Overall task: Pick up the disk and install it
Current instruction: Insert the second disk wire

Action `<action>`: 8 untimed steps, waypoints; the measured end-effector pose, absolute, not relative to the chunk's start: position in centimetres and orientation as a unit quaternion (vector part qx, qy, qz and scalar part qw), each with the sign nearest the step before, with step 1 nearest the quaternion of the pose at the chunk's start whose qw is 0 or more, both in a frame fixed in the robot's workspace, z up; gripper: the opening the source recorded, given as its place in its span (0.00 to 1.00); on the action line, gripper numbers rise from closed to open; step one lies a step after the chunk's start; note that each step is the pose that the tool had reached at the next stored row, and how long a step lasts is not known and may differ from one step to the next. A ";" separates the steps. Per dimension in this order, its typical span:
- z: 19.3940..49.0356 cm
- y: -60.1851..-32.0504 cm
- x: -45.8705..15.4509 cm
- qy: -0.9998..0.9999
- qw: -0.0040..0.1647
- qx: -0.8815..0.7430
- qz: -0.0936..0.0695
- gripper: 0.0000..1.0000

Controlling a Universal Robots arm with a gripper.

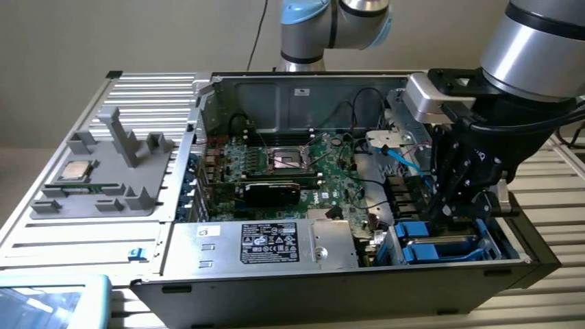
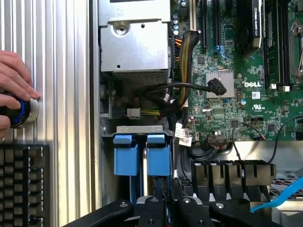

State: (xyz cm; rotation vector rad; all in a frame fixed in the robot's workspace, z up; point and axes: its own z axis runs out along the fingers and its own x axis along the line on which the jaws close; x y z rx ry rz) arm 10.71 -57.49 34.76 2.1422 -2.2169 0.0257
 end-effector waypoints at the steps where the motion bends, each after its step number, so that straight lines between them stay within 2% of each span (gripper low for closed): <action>1: 34.7 -57.5 10.7 -0.717 0.028 0.696 0.009 0.16; 8: 34.4 -57.5 10.6 -0.715 0.023 0.698 0.008 0.16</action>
